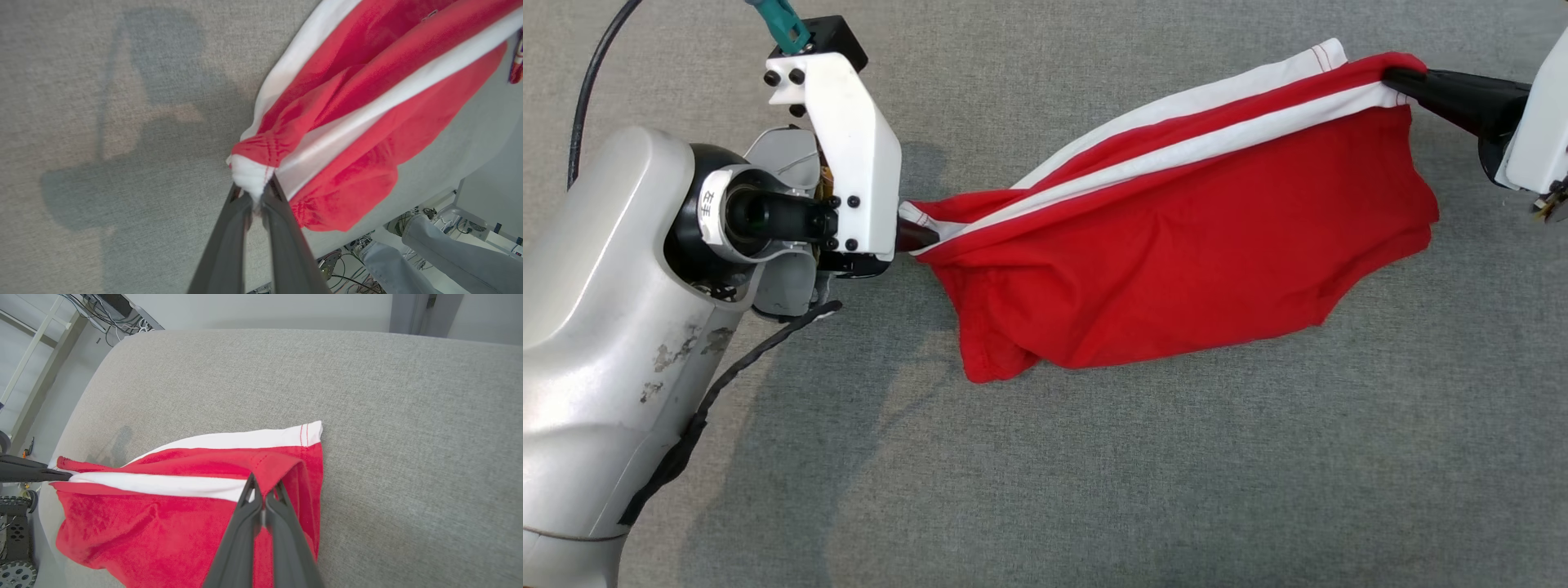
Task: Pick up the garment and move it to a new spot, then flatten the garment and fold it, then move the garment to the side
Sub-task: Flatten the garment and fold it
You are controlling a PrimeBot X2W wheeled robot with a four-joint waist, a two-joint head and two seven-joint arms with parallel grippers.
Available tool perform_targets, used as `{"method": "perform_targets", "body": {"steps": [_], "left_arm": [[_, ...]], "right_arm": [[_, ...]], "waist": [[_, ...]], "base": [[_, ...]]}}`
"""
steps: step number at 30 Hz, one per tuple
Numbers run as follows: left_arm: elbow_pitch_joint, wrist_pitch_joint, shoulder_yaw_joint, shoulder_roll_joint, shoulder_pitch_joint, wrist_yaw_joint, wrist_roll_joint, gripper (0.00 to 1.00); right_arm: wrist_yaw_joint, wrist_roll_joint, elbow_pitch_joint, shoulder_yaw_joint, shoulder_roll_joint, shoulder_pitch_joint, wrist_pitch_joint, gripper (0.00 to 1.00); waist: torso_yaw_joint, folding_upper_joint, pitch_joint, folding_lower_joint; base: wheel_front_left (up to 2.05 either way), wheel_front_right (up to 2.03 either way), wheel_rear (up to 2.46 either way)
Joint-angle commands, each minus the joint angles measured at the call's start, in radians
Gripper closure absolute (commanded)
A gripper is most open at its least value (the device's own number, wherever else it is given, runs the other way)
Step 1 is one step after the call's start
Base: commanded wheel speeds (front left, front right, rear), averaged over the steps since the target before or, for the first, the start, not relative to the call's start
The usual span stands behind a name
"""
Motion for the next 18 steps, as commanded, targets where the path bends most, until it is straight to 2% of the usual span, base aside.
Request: {"method": "perform_targets", "body": {"steps": [1, 14, 15, 16, 17, 18], "left_arm": [[-0.001, -0.003, 0.006, 0.012, -0.003, 0.007, 0.011, 1.00], [0.000, -0.031, 0.012, 0.016, -0.008, 0.016, 0.025, 1.00], [0.003, -0.036, 0.012, 0.014, -0.008, 0.014, 0.026, 0.83], [0.005, -0.045, 0.013, 0.012, -0.011, 0.012, 0.030, 0.60], [0.008, -0.047, 0.012, 0.010, -0.012, 0.010, 0.031, 0.25], [0.011, -0.048, 0.010, 0.008, -0.013, 0.009, 0.030, 0.03]], "right_arm": [[0.000, 0.009, 0.015, 0.002, 0.001, -0.006, -0.001, 1.00], [0.000, 0.012, 0.074, 0.021, 0.036, -0.023, -0.011, 1.00], [0.000, 0.013, 0.074, 0.022, 0.039, -0.023, -0.013, 1.00], [0.000, 0.012, 0.074, 0.022, 0.043, -0.025, -0.018, 1.00], [0.000, 0.012, 0.075, 0.023, 0.046, -0.027, -0.021, 0.87], [0.000, 0.013, 0.077, 0.024, 0.049, -0.028, -0.024, 0.65]], "waist": [[0.006, 0.0000, 0.002, 0.0000], [0.018, 0.0000, 0.022, 0.0000], [0.018, 0.0000, 0.022, 0.0000], [0.017, 0.0000, 0.022, 0.0000], [0.017, 0.0000, 0.022, 0.0000], [0.016, 0.0000, 0.021, 0.0000]], "base": [[0.00, 0.00, 0.00], [0.00, 0.00, 0.00], [0.00, 0.00, 0.00], [0.00, 0.00, 0.00], [0.00, 0.00, 0.00], [0.00, 0.00, 0.00]]}}
